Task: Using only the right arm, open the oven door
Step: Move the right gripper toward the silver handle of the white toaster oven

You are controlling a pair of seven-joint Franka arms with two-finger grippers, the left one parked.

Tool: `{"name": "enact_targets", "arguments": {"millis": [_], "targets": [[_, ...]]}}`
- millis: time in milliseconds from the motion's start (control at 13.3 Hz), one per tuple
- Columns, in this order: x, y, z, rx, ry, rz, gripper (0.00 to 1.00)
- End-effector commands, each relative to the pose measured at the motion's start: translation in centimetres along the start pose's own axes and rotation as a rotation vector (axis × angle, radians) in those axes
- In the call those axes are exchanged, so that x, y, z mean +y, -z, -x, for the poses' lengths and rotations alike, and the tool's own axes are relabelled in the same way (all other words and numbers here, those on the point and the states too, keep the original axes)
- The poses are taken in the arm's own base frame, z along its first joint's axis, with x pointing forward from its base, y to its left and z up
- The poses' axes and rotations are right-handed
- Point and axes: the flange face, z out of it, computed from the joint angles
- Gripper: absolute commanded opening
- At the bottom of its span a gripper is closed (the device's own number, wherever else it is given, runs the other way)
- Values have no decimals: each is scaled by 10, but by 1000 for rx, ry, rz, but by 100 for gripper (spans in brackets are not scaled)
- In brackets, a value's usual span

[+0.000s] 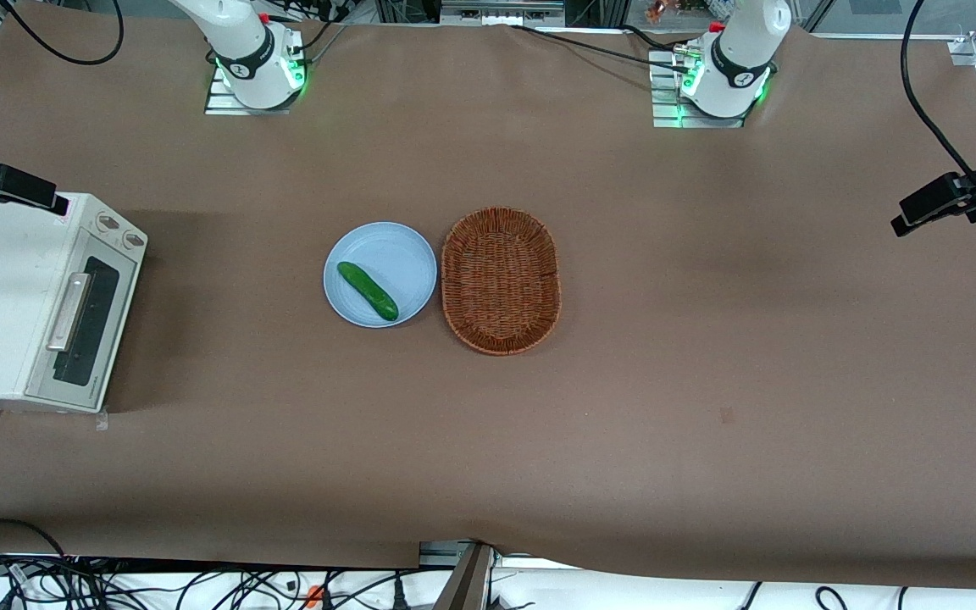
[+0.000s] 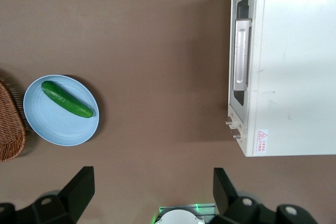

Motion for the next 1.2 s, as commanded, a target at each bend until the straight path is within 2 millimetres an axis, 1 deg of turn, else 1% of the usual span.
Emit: {"name": "enact_targets", "arguments": {"millis": [0,601,1052,1127], "targets": [[-1,9,5,21,-9,5,100],[-1,6,4,8,10,3,100],[-4,-3,3,-22,16,7,100],[-5,-10,2,-46,17,11,100]]}}
